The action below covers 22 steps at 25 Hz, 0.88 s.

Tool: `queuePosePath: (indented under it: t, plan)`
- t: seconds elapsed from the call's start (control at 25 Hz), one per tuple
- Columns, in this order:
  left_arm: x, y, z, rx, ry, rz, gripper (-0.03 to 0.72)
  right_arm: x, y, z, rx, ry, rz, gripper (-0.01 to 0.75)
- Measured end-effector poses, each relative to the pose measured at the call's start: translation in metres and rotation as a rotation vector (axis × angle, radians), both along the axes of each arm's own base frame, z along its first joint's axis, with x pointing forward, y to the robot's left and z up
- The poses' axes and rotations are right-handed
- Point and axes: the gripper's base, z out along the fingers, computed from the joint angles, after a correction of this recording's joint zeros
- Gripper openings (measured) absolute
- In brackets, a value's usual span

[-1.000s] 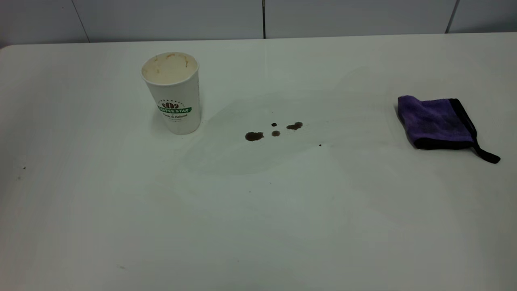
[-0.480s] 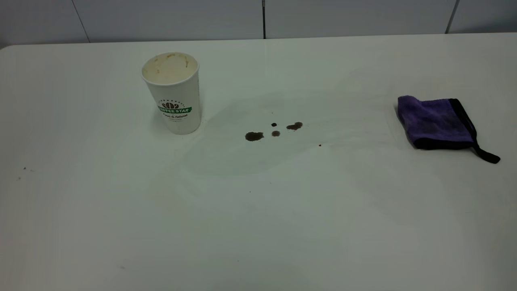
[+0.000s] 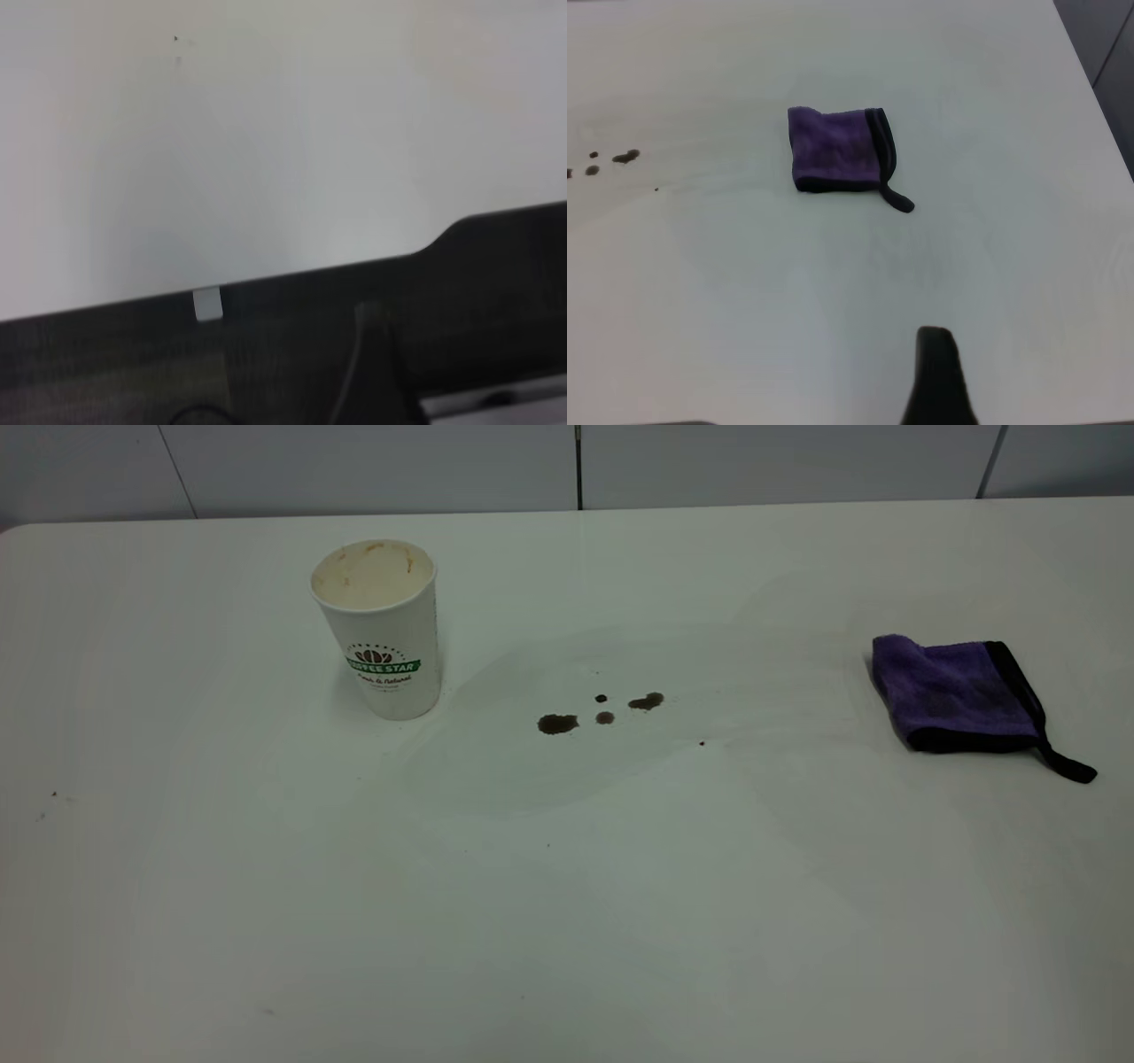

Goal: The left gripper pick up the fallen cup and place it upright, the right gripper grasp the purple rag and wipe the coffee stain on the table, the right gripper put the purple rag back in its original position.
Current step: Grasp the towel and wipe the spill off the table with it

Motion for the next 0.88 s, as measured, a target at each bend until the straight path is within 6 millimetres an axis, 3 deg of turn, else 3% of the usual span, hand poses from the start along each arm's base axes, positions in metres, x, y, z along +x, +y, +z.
queuePosePath:
  t: [0.28, 0.52, 0.88]
  plan:
    - [-0.024, 0.005, -0.021, 0.0, -0.159, 0.109, 0.58, 0.0, 0.0, 0.0, 0.0, 0.0, 0.0, 0.586]
    - [-0.035, 0.005, -0.022, -0.005, -0.245, 0.121, 0.58, 0.0, 0.0, 0.0, 0.0, 0.0, 0.0, 0.586]
    - [-0.035, 0.005, -0.022, 0.0, -0.25, 0.114, 0.58, 0.0, 0.0, 0.0, 0.0, 0.0, 0.0, 0.586]
